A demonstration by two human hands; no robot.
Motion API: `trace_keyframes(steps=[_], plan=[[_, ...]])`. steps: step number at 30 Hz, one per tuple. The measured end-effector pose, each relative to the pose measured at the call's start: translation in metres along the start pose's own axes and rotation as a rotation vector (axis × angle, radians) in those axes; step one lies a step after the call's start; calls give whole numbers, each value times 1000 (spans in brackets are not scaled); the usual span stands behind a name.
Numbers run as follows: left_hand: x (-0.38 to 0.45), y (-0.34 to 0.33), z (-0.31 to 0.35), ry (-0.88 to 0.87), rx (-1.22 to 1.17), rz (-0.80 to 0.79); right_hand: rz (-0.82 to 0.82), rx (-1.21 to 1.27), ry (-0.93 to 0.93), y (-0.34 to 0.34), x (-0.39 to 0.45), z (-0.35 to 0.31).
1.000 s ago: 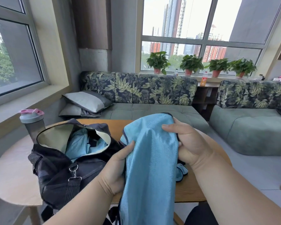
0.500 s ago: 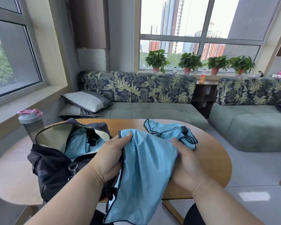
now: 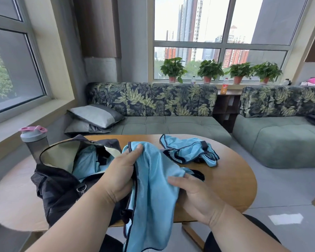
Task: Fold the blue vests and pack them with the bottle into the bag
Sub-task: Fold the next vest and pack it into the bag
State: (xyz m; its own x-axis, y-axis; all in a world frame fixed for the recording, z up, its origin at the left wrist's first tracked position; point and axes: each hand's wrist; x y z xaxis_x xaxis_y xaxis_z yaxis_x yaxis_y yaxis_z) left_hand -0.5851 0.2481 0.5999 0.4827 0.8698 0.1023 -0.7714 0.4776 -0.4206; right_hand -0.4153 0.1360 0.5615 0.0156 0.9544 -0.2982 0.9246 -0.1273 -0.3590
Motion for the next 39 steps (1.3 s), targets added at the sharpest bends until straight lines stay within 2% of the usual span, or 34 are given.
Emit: trace_keyframes(steps=[2, 5, 7, 12, 17, 22, 29, 35, 39], plan=[[3, 6, -4, -2, 12, -11, -7, 129, 13, -4, -1, -9], [5, 18, -10, 31, 30, 67, -36, 277, 19, -16, -8, -27], [2, 23, -16, 95, 47, 67, -49, 306, 34, -17, -10, -35], [-12, 22, -36, 175, 223, 71, 49, 348, 54, -16, -8, -54], [-19, 9, -44, 383, 186, -85, 6, 358, 98, -20, -7, -73], [-21, -5, -33, 303, 5, -13, 20, 377, 150, -20, -3, -74], [-25, -18, -39, 299, 66, -108, 71, 426, 126, -12, -4, -70], [-18, -11, -32, 216, -105, -75, 97, 374, 93, -9, -7, -68], [-10, -1, -27, 123, -119, -67, 102, 375, 75, 1, -5, -70]])
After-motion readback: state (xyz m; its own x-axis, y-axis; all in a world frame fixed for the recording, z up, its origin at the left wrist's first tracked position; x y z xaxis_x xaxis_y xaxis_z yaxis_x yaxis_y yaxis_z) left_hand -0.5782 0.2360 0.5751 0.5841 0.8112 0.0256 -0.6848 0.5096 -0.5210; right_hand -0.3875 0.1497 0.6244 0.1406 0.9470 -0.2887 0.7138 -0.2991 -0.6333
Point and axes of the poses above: each hand's wrist, its own x-axis towards the middle knuckle, its own y-axis out of the back of the hand, z = x × y, and after that the axes turned 12 degrees about -y, right-handed
